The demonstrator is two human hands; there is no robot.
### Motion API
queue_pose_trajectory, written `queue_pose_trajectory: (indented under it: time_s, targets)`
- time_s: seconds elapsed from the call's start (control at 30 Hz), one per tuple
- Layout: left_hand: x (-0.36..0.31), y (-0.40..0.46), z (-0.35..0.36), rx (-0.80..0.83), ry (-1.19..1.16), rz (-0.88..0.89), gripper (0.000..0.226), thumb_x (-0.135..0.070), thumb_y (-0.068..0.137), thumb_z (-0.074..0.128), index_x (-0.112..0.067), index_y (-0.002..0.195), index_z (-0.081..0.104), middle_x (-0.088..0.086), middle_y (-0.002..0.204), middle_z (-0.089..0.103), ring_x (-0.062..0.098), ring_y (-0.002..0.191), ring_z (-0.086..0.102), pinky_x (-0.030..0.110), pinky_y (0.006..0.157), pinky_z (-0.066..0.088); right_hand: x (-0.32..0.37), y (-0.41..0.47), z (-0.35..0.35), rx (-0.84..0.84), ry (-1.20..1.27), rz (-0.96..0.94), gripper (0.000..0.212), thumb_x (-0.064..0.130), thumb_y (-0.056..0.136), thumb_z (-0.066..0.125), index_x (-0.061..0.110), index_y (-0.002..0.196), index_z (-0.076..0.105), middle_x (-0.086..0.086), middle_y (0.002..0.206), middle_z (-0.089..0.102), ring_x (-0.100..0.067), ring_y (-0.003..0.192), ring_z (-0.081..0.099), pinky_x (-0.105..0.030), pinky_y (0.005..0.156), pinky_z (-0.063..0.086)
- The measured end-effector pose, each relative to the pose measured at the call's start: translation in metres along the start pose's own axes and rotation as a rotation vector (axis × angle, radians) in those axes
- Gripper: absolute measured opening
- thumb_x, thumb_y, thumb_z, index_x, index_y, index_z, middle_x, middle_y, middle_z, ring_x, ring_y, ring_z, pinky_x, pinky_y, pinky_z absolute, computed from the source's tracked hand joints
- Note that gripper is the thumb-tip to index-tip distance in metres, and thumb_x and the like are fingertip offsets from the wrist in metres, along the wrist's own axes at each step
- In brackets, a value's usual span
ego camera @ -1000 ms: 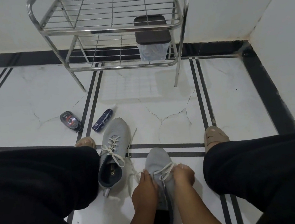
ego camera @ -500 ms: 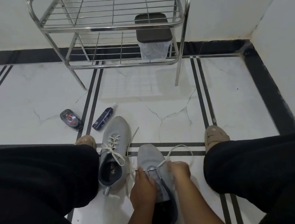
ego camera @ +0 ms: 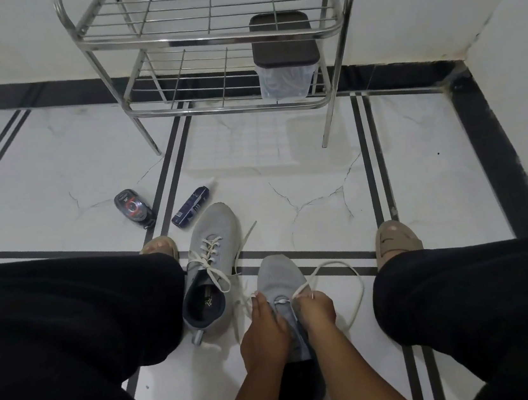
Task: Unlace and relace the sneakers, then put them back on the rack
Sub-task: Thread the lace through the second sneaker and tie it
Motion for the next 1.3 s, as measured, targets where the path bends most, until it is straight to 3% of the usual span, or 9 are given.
queue_pose_trajectory:
  time_s: [0.23,0.33,0.53,0.63,0.73,0.83,0.97,1.1,1.3]
  targets:
    - [0.000,0.001,-0.001,0.026,-0.009,0.018,0.063,-0.032,0.100,0.031,-0.018,0.153,-0.001,-0.004,0.161,0.002,0.023,0.121,0.053,0.033,0.092,0.044,-0.001,0.001,0.003,0.042,-0.003,-0.072,0.014,0.024,0.086,0.058,0.016,0.074,0.057,-0.007,0.085,0.064,-0.028,0.085,0.060,-0.030,0.077,0.048]
    - [0.001,0.002,0.002,0.005,-0.049,0.012,0.063,-0.032,0.099,0.032,-0.018,0.153,0.001,-0.005,0.161,0.006,0.023,0.118,0.054,0.031,0.088,0.045,-0.004,0.000,0.005,0.012,0.040,-0.079,0.013,0.021,0.090,0.051,0.015,0.079,0.051,-0.007,0.080,0.057,-0.022,0.071,0.050,-0.028,0.064,0.040]
    - [0.001,0.007,0.007,0.008,-0.131,-0.020,0.062,-0.033,0.098,0.035,-0.020,0.152,0.010,-0.002,0.157,0.025,0.023,0.121,0.053,0.033,0.092,0.045,-0.007,-0.001,0.008,0.007,0.106,-0.050,0.006,0.022,0.094,0.045,0.020,0.093,0.051,-0.011,0.092,0.059,-0.030,0.085,0.058,-0.034,0.075,0.049]
    - [0.000,0.010,0.005,0.042,-0.168,-0.043,0.060,-0.032,0.098,0.037,-0.019,0.152,0.014,0.002,0.153,0.033,0.024,0.125,0.050,0.031,0.092,0.041,-0.005,-0.001,0.004,0.015,0.058,-0.071,0.009,0.022,0.095,0.045,0.015,0.092,0.051,-0.010,0.091,0.059,-0.028,0.080,0.055,-0.028,0.066,0.043]
    - [-0.010,0.023,-0.002,0.038,-0.462,-0.134,0.045,-0.024,0.100,0.038,-0.017,0.144,0.036,0.007,0.143,0.046,0.025,0.126,0.048,0.030,0.099,0.038,-0.003,0.000,-0.002,0.028,0.024,-0.069,0.009,0.022,0.092,0.048,0.013,0.091,0.052,-0.010,0.089,0.059,-0.024,0.075,0.052,-0.026,0.061,0.038]
    - [-0.024,0.035,-0.013,0.001,-0.811,-0.215,0.024,-0.020,0.098,0.043,-0.032,0.111,0.060,0.005,0.129,0.059,0.022,0.114,0.056,0.037,0.103,0.044,0.002,-0.007,-0.005,0.009,0.129,-0.006,0.023,0.024,0.089,0.051,0.007,0.105,0.052,-0.010,0.092,0.060,-0.025,0.077,0.056,-0.027,0.063,0.041]
    - [-0.044,0.038,-0.038,-0.096,-0.968,-0.200,0.017,-0.014,0.094,0.047,-0.024,0.098,0.060,0.001,0.098,0.069,0.018,0.094,0.061,0.031,0.081,0.048,0.023,-0.022,-0.019,-0.054,0.142,0.065,0.036,0.023,0.100,0.037,0.000,0.124,0.050,-0.018,0.121,0.058,-0.035,0.109,0.056,-0.034,0.081,0.042]
    - [-0.067,0.035,-0.070,-0.173,-1.028,-0.096,0.023,-0.006,0.096,0.042,-0.014,0.113,0.053,0.000,0.080,0.067,0.013,0.080,0.063,0.028,0.077,0.047,0.063,-0.034,-0.036,-0.041,-0.006,-0.175,0.027,0.012,0.100,0.039,0.009,0.115,0.061,-0.014,0.114,0.061,-0.030,0.102,0.058,-0.031,0.075,0.042]
    - [-0.110,0.013,-0.137,-0.190,-1.020,0.195,0.026,-0.008,0.098,0.041,-0.010,0.121,0.053,-0.002,0.084,0.067,0.008,0.081,0.064,0.024,0.075,0.048,0.138,-0.091,-0.077,-0.020,0.196,-0.557,0.016,0.012,0.087,0.055,0.021,0.099,0.061,0.000,0.107,0.068,-0.021,0.100,0.063,-0.035,0.086,0.051]
Point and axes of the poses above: each hand's wrist, its own y-axis towards the middle knuckle, its own z-axis out of the palm, x = y × z, the point moved 1 cm from there along y, towards the middle knuckle
